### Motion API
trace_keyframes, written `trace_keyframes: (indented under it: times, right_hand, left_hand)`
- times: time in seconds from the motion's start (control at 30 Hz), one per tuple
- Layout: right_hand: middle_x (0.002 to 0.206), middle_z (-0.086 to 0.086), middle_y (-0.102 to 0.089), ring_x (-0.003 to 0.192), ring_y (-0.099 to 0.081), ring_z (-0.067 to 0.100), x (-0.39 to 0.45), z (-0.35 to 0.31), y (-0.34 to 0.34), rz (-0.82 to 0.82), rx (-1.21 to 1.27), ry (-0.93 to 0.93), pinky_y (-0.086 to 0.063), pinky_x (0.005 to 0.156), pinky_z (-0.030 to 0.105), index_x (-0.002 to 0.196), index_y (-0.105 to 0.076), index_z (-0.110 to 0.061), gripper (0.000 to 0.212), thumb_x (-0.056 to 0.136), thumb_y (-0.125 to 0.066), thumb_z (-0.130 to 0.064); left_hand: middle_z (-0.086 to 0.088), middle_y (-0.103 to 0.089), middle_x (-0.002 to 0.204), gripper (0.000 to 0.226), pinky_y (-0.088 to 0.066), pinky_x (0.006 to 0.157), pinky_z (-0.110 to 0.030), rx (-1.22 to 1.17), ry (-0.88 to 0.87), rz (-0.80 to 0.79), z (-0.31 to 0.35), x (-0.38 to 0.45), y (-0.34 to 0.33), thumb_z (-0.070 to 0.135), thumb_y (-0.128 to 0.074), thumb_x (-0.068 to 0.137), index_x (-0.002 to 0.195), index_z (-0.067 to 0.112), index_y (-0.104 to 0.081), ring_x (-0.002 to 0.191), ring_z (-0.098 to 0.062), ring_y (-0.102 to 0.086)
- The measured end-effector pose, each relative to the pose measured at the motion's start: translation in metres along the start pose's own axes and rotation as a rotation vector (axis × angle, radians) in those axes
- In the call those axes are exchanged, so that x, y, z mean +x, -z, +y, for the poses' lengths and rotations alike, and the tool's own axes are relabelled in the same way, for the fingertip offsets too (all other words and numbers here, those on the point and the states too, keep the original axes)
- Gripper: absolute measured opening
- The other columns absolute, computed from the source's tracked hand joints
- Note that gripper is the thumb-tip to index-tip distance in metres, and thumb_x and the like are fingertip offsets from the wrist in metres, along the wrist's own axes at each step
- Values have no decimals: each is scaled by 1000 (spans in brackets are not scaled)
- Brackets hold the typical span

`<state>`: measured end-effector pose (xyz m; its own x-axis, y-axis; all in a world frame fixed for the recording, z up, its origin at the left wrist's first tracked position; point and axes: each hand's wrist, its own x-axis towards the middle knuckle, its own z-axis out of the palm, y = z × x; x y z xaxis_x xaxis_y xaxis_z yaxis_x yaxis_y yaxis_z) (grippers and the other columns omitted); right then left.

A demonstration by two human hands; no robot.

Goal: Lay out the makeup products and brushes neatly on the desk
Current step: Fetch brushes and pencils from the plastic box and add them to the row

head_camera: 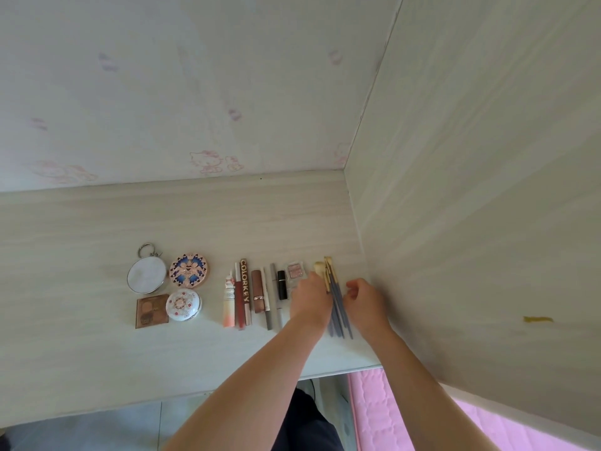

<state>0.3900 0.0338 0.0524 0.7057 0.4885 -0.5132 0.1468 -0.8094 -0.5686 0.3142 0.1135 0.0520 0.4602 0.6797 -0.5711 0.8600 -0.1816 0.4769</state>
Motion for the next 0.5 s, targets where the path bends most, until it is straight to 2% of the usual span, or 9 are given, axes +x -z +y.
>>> trace_keyframes:
  times: [0.17, 0.3, 0.4, 0.5]
  right_hand:
    - [118, 13, -62, 107, -59, 28, -11, 1, 2, -14, -56, 57, -39, 81, 21, 125, -54, -4, 32, 94, -46, -7]
    - [118, 13, -61, 107, -58, 28, -23, 0, 6, -33, -119, 118, -42, 84, 26, 123, -54, -5, 30, 95, -47, -12]
    - [123, 12, -57, 110, -55, 28, -32, 0, 9, -44, -169, 181, -42, 88, 29, 125, -53, -6, 30, 97, -45, -14]
    - [117, 11, -56, 104, -55, 27, -39, -4, 9, -40, -232, 264, -44, 84, 32, 121, -54, -8, 27, 97, -43, -16]
  left_hand:
    - [-13, -62, 105, 19, -51, 69, -34, 23, -47, 24, -3, -11, 9, 9, -46, 94, 112, 7, -54, 93, -28, -62]
    - [-11, -63, 109, 26, -49, 73, -35, 62, -115, 59, -3, -26, 18, 18, -46, 95, 118, 10, -55, 98, -28, -62]
    - [-13, -64, 103, 25, -52, 76, -38, 80, -224, 123, -10, -38, 22, 17, -44, 95, 114, 10, -58, 97, -30, -61]
    - [-9, -65, 97, 21, -51, 73, -36, 139, -340, 244, -28, -52, 26, 15, -42, 95, 105, 10, -60, 102, -25, -54]
